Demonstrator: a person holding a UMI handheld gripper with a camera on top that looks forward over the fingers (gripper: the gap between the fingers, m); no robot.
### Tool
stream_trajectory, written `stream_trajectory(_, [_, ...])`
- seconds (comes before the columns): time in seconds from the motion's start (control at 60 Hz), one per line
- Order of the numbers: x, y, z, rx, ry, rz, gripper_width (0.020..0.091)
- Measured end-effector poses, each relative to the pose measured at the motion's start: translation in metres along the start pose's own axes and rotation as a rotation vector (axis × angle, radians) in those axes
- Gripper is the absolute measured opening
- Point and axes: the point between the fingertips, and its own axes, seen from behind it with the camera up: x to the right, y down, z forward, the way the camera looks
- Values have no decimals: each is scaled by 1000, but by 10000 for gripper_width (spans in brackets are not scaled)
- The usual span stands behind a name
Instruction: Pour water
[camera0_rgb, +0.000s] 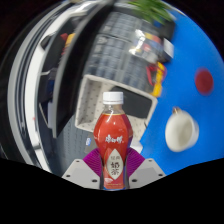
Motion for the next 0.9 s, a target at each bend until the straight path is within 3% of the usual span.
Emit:
stream_trajectory(0.167, [-32,-54,-11,40,-5,-527,289])
stream_trajectory(0.317, [-29,-116,-20,87,148,-956,288])
stream_trajectory(0.533, [39,-195,-40,194,344,-1210,295])
stream_trajectory(0.9, [180,-227,-41,80,482,-1269,294])
